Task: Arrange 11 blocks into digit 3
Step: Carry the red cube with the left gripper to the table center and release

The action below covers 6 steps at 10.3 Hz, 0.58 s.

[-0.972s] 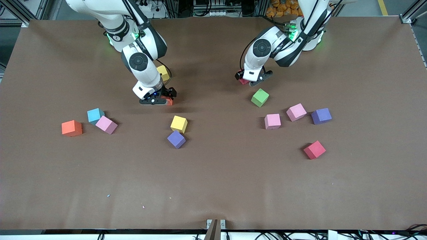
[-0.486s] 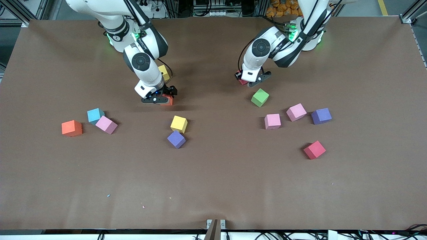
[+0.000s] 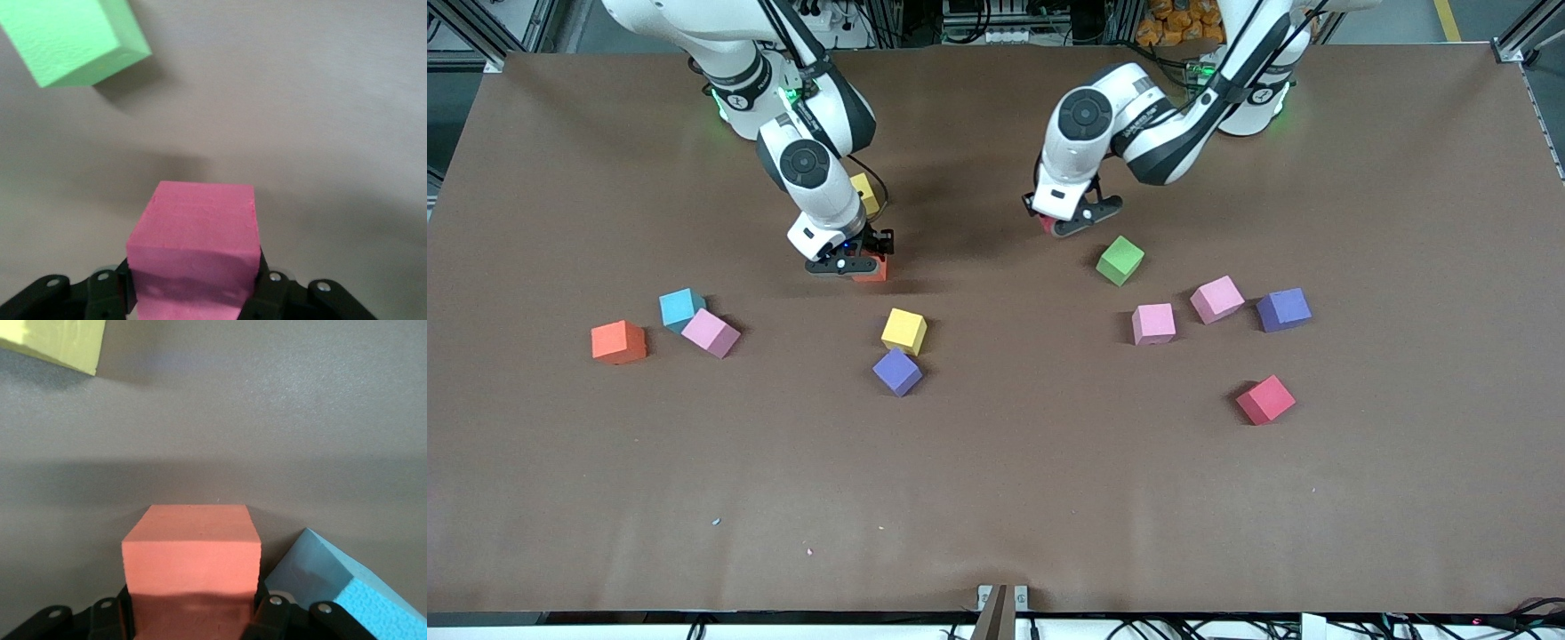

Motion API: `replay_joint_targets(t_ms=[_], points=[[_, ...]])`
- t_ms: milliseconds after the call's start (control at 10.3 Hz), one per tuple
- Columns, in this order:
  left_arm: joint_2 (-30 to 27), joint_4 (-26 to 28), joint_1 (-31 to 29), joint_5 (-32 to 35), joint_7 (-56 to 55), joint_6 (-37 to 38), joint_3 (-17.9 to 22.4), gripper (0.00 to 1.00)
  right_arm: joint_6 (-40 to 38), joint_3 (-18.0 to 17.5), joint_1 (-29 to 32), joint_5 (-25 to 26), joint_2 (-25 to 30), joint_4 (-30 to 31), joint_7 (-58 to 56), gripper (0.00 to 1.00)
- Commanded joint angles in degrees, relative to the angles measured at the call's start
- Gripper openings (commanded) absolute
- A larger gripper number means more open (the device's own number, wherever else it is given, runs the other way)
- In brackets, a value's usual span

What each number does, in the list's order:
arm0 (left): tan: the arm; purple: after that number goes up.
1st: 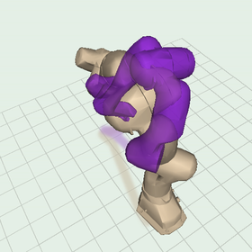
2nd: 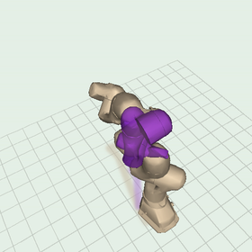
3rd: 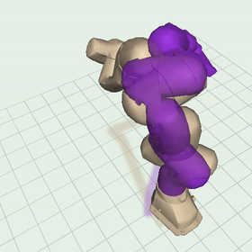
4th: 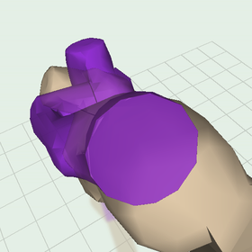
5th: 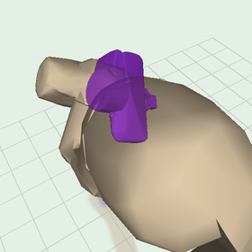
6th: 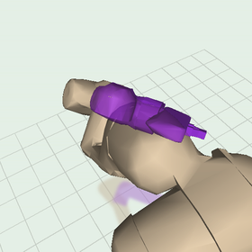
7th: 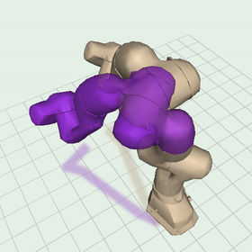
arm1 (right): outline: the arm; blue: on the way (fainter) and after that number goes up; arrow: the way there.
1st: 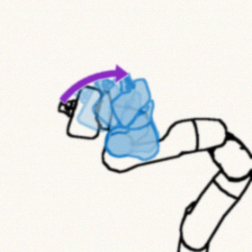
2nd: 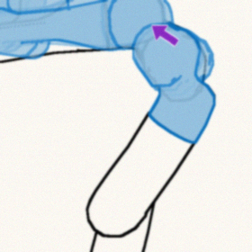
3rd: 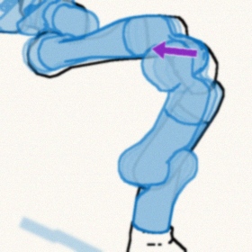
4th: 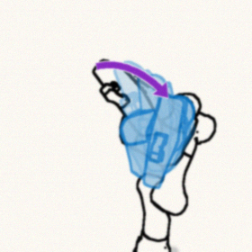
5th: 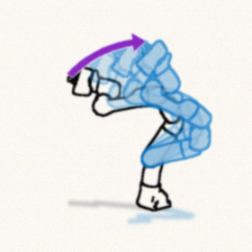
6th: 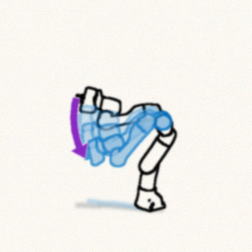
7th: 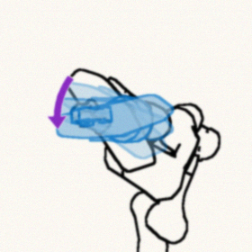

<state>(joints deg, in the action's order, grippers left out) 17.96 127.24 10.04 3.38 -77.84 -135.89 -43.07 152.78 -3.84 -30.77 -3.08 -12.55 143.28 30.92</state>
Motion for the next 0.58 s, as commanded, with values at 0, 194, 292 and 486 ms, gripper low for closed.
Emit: replay_joint_targets(t_ms=[0, 194, 292, 486], points=[[3.92, -4.53, 2.69, 7.22, -1.62, 1.51, 0.09, 0.00, 0.85, -0.55, -0.08, 0.00, -0.38, 0.24, -0.33, 0.06], [6.46, -6.72, 5.07, 11.45, -1.62, 1.51, 0.18, 0.00, 0.68, -0.73, 0.18, 0.00, -0.20, -0.11, -0.59, 0.00], [7.95, -7.78, 6.99, 14.43, -1.62, 1.51, 0.18, 0.00, 0.07, -0.99, 0.53, -0.17, 0.15, -0.55, -0.68, 0.00], [12.43, -10.59, 9.90, 22.16, -1.62, 1.77, 0.62, 0.00, -2.38, -1.08, 1.15, -0.44, 0.68, -2.03, -0.86, 0.00]])
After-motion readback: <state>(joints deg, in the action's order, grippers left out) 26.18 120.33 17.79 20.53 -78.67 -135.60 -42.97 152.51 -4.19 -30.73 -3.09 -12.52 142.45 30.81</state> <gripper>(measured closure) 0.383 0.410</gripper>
